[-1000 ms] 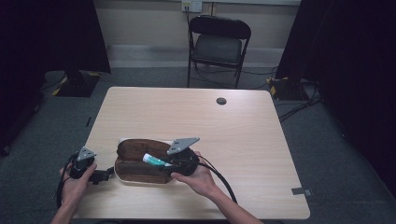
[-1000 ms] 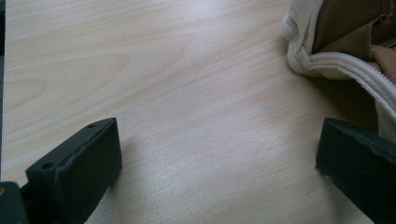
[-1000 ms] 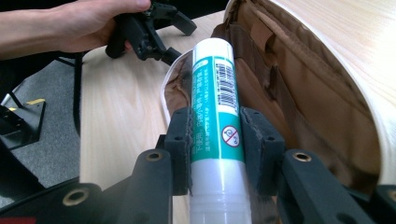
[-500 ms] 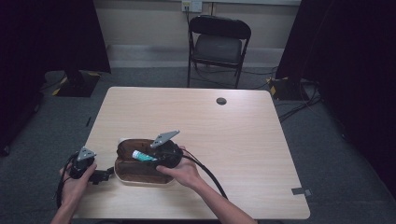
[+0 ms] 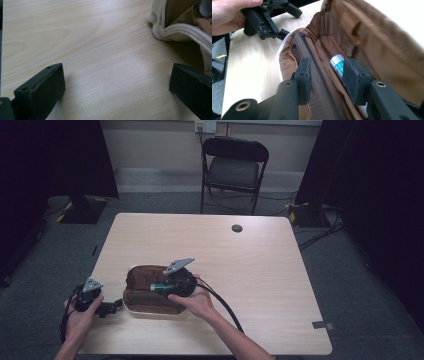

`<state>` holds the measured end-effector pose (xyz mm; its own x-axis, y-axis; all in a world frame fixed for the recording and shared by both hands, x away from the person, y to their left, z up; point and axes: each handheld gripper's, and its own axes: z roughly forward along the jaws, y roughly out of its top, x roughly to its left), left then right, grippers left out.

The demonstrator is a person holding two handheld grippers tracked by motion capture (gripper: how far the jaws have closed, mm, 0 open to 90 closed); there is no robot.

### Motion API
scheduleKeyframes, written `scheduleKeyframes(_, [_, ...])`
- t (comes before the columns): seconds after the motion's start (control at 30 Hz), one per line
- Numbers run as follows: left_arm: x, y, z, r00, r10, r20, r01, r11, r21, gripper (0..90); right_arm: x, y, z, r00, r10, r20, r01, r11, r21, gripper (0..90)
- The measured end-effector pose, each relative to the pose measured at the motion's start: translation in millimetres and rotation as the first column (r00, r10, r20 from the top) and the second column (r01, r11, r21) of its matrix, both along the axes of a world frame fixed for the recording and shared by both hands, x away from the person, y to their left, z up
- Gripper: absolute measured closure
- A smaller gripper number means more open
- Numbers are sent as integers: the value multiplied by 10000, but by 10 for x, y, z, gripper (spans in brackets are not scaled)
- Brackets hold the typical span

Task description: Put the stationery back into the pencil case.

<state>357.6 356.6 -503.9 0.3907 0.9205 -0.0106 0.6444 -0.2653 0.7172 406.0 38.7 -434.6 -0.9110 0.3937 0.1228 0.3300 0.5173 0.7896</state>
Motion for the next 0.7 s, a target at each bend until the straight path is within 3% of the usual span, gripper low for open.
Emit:
scheduleKeyframes(0.3, [-1, -2, -1, 10000, 13, -6, -13, 10000, -25, 0, -3, -172, 68, 9998, -191, -57, 193, 9993, 314, 609])
scheduleKeyframes(0.7, [0, 0, 0, 10000, 0, 2, 0, 10000, 0, 0, -93, -433, 127, 9989, -424, 190, 419, 9988, 258, 578])
